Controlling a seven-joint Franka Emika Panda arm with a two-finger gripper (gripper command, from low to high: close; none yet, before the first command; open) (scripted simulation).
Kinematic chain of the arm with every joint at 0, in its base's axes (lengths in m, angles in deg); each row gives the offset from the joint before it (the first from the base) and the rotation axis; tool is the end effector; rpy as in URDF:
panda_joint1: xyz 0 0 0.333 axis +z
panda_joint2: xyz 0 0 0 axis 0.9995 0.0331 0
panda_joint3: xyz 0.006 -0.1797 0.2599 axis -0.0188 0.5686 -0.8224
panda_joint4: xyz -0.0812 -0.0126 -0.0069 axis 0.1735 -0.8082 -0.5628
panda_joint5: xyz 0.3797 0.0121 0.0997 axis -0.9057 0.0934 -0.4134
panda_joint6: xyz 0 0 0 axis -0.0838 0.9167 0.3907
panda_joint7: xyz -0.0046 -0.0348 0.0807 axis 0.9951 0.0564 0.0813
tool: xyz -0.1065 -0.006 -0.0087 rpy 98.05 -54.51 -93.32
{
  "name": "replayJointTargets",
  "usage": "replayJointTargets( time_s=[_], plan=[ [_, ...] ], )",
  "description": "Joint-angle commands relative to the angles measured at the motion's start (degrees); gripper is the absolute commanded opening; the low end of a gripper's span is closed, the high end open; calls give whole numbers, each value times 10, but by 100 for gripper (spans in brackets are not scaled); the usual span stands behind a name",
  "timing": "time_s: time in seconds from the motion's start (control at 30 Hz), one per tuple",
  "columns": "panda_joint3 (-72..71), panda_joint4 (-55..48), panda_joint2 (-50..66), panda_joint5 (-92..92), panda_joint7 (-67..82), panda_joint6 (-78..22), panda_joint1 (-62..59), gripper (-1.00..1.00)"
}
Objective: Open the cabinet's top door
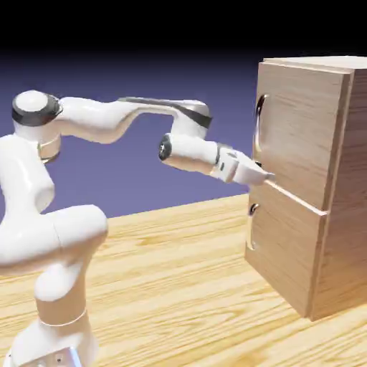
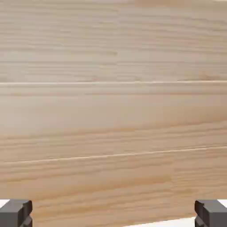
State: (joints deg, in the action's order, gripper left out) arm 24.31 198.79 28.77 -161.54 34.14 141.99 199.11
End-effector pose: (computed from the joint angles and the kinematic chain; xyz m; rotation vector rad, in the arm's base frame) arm 0.4523 0.0915 0.4720 -1.8778 0.9111 -1.7407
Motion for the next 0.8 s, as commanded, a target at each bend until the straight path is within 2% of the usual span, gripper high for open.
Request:
replayJointTargets(
  time_s=[0.0, 0.1, 0.27, 0.3, 0.4, 0.77],
  plan=[
    [18, -5, 16, -25, 15, -2, 19, 0],
    [41, -11, 38, -58, 35, -4, 43, 0],
    [-1, -90, 24, -69, 31, -16, -54, 0],
    [-1, -90, 24, -69, 31, -16, -54, -100],
    [21, -48, 21, -63, 41, -58, -22, -100],
    [184, 165, 4, 41, 82, -324, 131, -100]
  ],
)
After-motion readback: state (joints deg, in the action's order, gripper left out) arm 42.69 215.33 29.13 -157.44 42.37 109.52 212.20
